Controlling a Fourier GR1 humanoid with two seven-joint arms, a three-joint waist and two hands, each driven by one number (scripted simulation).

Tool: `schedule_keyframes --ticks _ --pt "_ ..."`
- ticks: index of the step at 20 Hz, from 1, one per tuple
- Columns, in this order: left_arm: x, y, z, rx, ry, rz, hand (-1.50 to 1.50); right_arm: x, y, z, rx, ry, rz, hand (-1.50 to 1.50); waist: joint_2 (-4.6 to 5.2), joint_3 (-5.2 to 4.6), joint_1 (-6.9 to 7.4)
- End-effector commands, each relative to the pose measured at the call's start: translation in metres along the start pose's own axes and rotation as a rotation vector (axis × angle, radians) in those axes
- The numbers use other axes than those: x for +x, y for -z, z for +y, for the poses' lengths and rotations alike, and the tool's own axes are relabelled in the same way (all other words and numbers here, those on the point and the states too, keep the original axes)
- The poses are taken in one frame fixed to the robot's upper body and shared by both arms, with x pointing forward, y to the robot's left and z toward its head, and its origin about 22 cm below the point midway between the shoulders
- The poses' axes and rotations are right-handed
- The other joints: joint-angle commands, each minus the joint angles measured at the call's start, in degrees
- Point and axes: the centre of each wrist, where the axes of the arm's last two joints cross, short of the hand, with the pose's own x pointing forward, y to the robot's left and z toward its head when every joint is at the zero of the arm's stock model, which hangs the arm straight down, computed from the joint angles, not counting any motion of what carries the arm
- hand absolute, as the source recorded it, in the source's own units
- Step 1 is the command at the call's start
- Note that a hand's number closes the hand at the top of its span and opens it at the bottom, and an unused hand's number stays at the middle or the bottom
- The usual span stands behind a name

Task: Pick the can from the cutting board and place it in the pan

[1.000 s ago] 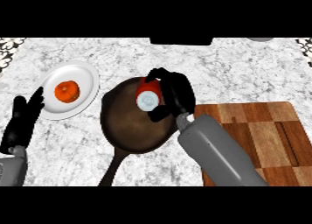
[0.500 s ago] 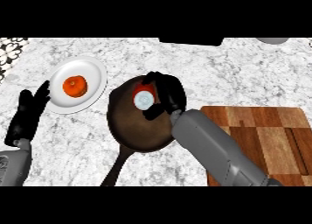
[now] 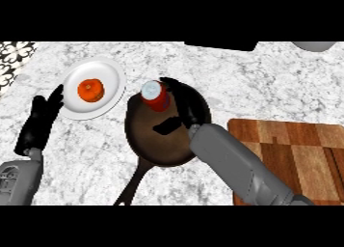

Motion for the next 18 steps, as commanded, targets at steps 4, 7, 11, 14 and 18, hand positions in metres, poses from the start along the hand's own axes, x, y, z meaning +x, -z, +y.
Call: schedule_keyframes --ticks 4,7,11,14,18 --pt "-0.002 0.004 -0.002 -0.005 -0.004 -0.006 0.0 -0.004 -0.002 0.002 -0.087 0.142 -0.074 -1.5 0.15 0.04 0.07" --pt "0.009 0.007 0.004 -0.009 0.018 -0.012 0.0 0.01 0.007 -0.008 -0.177 0.202 -0.113 -1.5 -0.05 0.08 0.11" --pt "-0.009 0.0 0.002 -0.002 -0.017 0.019 0.0 -0.001 0.006 -0.008 -0.274 0.261 -0.09 -1.5 -0.51 0.02 -1.49" --pt "-0.015 0.0 0.006 0.035 0.003 0.022 0.0 0.015 0.012 -0.011 -0.293 0.306 -0.065 -1.5 -0.93 -0.06 -2.59" --pt "-0.033 -0.015 0.017 0.068 -0.019 0.071 0.0 -0.005 0.02 -0.024 -0.34 0.337 -0.024 -1.5 -1.75 -0.08 -5.82"
